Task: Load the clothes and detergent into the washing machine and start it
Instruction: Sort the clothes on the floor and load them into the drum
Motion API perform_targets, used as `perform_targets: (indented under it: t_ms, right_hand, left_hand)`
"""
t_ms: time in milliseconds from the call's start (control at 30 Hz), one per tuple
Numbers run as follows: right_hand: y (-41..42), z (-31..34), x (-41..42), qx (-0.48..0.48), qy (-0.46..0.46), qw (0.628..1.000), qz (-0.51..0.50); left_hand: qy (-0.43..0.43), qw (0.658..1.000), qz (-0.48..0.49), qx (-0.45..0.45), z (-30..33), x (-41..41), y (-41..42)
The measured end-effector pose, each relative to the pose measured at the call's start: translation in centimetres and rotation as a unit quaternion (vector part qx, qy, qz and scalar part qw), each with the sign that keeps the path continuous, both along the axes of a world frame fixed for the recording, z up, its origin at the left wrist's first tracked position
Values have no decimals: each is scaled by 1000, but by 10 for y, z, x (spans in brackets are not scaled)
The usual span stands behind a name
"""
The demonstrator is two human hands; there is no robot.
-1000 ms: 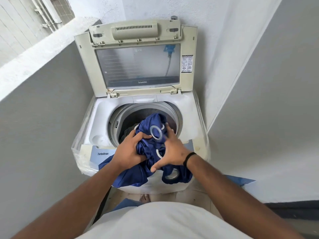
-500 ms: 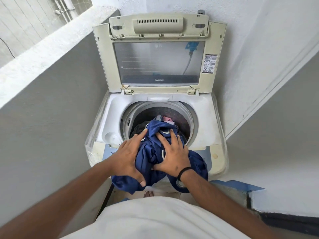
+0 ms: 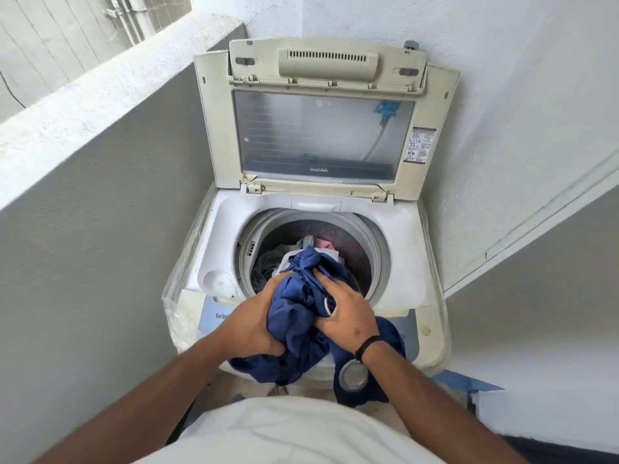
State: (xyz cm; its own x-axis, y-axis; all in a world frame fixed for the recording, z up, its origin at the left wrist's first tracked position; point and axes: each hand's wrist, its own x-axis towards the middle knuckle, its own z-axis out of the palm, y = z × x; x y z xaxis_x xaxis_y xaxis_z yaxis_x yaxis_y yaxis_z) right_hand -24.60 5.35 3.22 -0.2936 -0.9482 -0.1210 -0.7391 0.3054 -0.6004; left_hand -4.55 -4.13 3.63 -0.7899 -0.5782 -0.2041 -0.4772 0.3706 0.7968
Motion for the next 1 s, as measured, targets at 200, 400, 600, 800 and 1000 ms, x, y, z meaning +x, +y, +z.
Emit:
perform_targets:
  t_ms: [200,400,600,800,1000]
  right_hand:
    - [-35,-6,-18,-65,-135,980,-130]
    - [-105,13,-26,-220,-95,931,-277]
    - [-164,-14,-27,-276,-102,888,-352]
    - [-175,-116,-23,5,-62,934,-351]
    - [-207,-221,-55,251,44,960,-118]
  left_hand:
    - [99,994,14,39,11,-29,-30]
    - [160,986,22,-33,35,-67,-97]
    - [125,981,-40,-141,-2,-102,-165]
    - [-155,965,-151,-145,-106,-121,-193]
    - [-362,917,-158,-54,-172,-126,-204]
